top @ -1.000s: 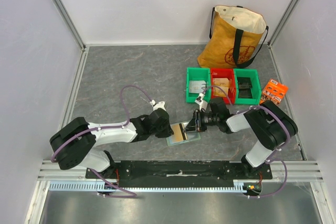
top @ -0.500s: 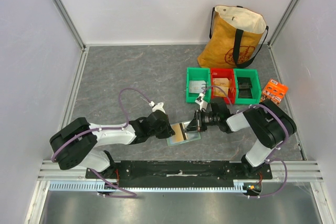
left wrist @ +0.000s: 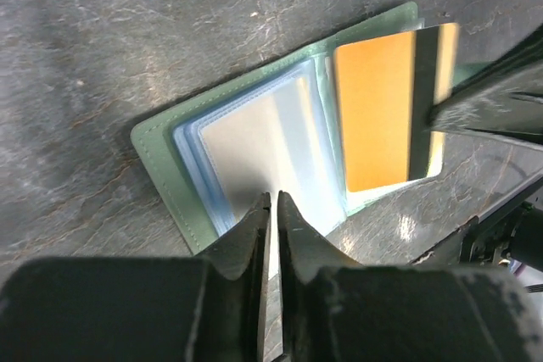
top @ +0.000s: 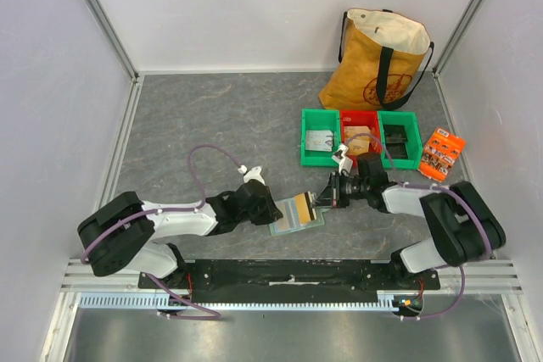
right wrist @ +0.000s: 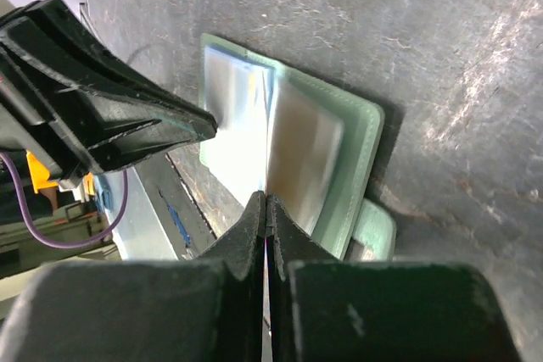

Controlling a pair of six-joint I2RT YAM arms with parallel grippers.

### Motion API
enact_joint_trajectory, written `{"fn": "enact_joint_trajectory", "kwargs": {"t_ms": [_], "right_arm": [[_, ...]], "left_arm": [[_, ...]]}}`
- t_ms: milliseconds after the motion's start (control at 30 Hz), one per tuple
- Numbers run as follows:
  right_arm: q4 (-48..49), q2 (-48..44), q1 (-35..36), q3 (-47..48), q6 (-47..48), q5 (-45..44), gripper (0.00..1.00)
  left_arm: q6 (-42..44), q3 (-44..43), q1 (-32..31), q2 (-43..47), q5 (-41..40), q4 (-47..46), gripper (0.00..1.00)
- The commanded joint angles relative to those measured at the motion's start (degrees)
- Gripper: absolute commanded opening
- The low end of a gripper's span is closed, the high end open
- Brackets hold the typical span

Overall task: Take the credit cards out of the card holder
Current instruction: Remove the credit card from the card holder, then place the credit card in the storage box.

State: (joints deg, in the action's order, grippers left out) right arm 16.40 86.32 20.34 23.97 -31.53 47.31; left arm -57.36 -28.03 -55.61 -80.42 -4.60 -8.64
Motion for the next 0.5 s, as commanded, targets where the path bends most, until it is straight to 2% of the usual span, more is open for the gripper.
{"fn": "enact_joint_trajectory", "kwargs": {"t_ms": [0,167,300,467], "right_arm": [[-8.7,-8.8,-0.7,1.1,1.5,-3.5,0.00],[-13.4,-17.1,-0.7,2.9,-4.1,-4.6,0.00],[-17.9,-22.9,-0.7,4.8,-7.5,-6.3,0.00],[-22.9,-28.3,-0.7,7.5,-9.9,-8.1,0.00]], "left_arm": [[4.1,0.4,-0.1,3.7,-5.0,8.3,0.18],[11.0,-3.6,-2.6,10.7,-10.9,13.0,0.47],[22.4,-7.5,-7.6,15.2,-18.8,13.7,0.68],[43.3,-9.5,-15.8,18.1,-28.6,5.9,0.79]]}}
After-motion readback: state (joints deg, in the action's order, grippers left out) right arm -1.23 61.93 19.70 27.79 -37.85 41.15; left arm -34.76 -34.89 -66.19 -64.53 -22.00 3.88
